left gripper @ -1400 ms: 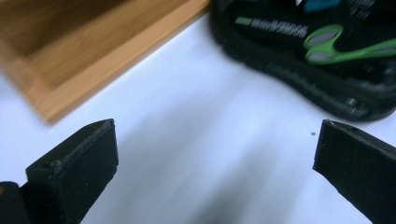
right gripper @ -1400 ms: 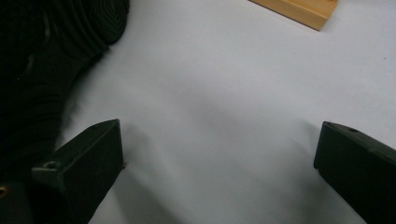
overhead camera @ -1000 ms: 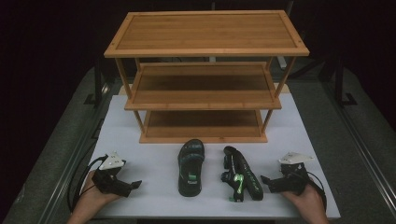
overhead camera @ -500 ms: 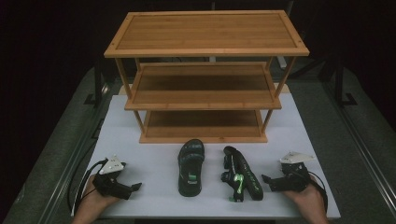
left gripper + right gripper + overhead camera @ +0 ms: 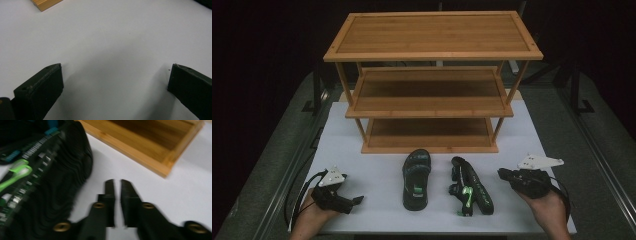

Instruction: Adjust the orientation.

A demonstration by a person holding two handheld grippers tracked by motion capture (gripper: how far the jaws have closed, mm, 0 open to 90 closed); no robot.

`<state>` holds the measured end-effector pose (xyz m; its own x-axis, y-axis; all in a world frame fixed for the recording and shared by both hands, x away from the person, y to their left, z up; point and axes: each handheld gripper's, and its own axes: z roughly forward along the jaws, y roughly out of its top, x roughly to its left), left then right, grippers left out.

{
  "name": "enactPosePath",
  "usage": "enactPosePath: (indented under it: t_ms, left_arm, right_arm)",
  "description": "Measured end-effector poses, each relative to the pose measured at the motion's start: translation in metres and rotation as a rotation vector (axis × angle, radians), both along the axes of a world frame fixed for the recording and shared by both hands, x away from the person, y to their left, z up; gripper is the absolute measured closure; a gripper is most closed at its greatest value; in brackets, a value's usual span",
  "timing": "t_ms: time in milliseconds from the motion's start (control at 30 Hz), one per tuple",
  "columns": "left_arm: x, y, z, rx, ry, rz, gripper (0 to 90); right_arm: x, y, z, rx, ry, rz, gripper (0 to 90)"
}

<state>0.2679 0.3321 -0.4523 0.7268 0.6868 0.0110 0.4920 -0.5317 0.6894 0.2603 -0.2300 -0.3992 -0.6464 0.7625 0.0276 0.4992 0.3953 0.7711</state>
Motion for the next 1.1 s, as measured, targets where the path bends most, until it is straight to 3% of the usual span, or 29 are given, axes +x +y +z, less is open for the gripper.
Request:
enactPosePath:
  t_ms: [400, 633, 833, 900, 1100]
  left_arm:
    - [0.0, 0.0, 0.0, -0.004, 0.0, 0.002, 0.0]
    - [0.0, 0.0, 0.0, -0.006, 0.001, 0.003, 0.0]
    - [0.0, 0.0, 0.0, -0.005, 0.002, 0.001, 0.0]
    - [0.001, 0.0, 0.0, -0.004, 0.003, 0.0, 0.0]
    - [0.001, 0.0, 0.0, -0.003, 0.003, 0.0, 0.0]
  right_arm:
    - [-0.001, 0.039, 0.022, 0.024, 0.036, 0.191, 89.7]
    - [-0.009, 0.047, 0.028, 0.057, 0.039, 0.237, 89.7]
    - [-0.01, 0.058, 0.021, 0.032, 0.064, 0.274, 89.7]
    - [-0.01, 0.06, 0.019, -0.002, 0.064, 0.267, 89.8]
    - [-0.011, 0.059, 0.018, -0.005, 0.057, 0.259, 89.8]
